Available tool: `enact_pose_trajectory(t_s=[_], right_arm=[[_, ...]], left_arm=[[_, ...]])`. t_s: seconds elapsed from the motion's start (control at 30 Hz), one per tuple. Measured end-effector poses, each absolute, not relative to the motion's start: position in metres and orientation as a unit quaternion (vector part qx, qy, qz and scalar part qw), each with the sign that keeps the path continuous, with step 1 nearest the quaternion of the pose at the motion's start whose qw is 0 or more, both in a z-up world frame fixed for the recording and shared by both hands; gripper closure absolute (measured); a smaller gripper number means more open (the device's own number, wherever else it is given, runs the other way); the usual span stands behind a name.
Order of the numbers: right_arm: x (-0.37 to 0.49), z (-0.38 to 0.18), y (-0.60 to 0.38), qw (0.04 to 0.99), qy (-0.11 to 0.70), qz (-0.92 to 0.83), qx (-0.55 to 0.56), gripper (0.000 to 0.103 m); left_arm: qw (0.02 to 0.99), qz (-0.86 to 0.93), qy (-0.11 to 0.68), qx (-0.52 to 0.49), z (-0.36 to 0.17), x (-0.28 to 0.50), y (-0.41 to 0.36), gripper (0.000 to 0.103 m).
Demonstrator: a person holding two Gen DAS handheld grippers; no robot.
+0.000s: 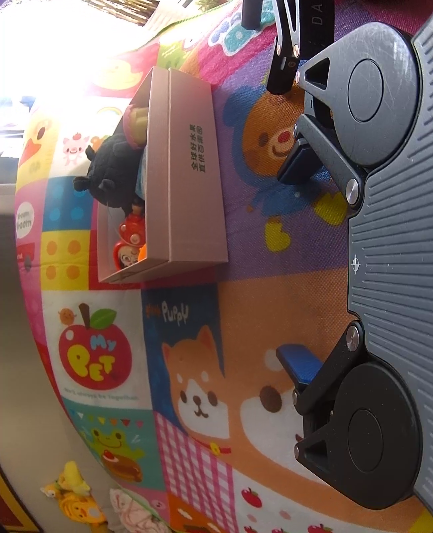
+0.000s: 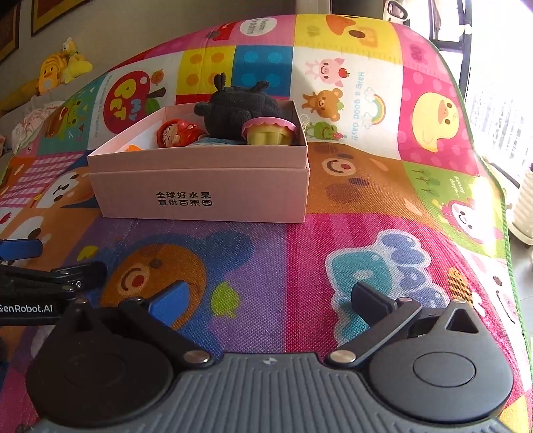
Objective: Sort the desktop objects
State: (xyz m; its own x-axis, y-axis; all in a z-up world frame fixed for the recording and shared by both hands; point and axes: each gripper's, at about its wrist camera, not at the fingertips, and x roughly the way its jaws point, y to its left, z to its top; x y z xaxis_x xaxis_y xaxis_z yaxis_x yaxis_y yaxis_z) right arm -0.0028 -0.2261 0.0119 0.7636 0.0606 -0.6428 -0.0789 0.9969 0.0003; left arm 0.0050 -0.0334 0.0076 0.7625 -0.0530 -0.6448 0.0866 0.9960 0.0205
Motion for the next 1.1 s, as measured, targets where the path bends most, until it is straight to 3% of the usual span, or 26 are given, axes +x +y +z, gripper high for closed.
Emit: enact_pose_trajectory(t_s=[1.1], right_arm=[[-0.0012,0.0108,-0.2255,0.939,0.341,0.038,-0.012,0.0]], left_arm=[[0.938,-0.038,0.342,0.022,0.0074,0.0053,-0.0321,0.0]])
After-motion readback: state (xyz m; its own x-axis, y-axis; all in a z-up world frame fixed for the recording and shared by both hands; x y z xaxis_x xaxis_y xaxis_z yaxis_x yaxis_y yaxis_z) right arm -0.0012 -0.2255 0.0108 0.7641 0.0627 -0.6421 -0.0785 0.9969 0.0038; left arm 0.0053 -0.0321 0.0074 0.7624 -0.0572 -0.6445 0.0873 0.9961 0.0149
